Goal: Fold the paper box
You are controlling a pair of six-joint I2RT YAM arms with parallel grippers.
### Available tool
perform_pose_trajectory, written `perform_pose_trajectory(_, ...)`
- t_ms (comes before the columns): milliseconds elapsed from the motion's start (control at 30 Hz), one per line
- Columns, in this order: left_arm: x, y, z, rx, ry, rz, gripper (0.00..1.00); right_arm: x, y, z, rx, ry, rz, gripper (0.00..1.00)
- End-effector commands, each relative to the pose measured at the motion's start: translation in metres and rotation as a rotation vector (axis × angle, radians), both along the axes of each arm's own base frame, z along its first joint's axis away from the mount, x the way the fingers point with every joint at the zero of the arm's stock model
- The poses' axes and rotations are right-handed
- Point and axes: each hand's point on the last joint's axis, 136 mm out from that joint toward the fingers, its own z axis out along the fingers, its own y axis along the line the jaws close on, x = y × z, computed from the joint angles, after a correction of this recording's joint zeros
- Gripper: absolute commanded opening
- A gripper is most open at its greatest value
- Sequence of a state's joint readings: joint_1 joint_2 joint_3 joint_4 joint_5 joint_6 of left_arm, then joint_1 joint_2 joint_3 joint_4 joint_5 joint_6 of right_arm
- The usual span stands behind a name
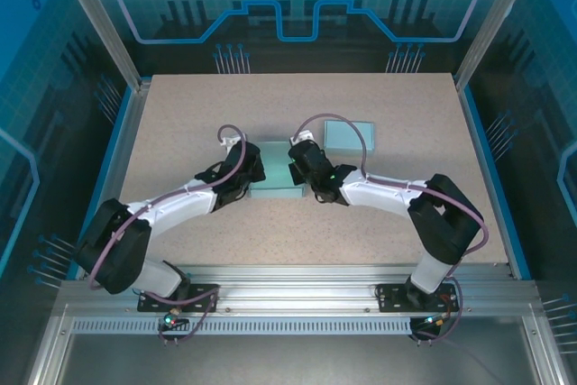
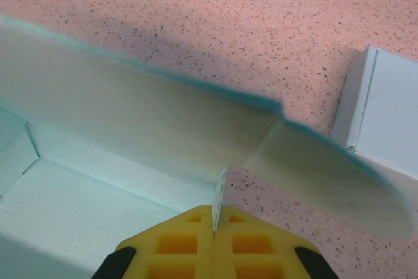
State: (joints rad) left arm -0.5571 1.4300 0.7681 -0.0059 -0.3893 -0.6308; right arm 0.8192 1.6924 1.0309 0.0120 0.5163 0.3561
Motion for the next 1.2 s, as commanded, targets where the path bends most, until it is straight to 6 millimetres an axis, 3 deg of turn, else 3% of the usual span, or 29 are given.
perform_pose_trajectory(0,-0.022,-0.041,0.003,-0.129,0.004,-0.141,0.00,-0.040,0.045,-0.011,0.092,0.058,0.173,0.00)
perform_pose_trajectory(367,-0.050,-0.026,-0.032,-0.056,0.022,-0.137,0.00,-0.064,0.045,-0.028,0.145,0.085,0.061,0.00)
perform_pose_trajectory(667,-0.061,-0.024,-0.062,0.035,0.045,-0.147,0.00,-0.060,0.062,-0.012,0.279,0.082,0.047,0.00)
perform_pose_trajectory(767,-0.061,-0.028,-0.066,0.036,0.046,-0.153,0.00,-0.059,0.068,-0.013,0.294,0.086,0.051,0.00)
perform_pose_trajectory(1000,-0.059,-0.034,-0.067,0.036,0.043,-0.156,0.00,-0.063,0.062,-0.039,0.272,0.116,0.038,0.00)
perform_pose_trajectory(1167,-0.058,-0.033,-0.064,0.047,0.035,-0.154,0.00,-0.068,0.060,-0.035,0.309,0.113,0.047,0.00)
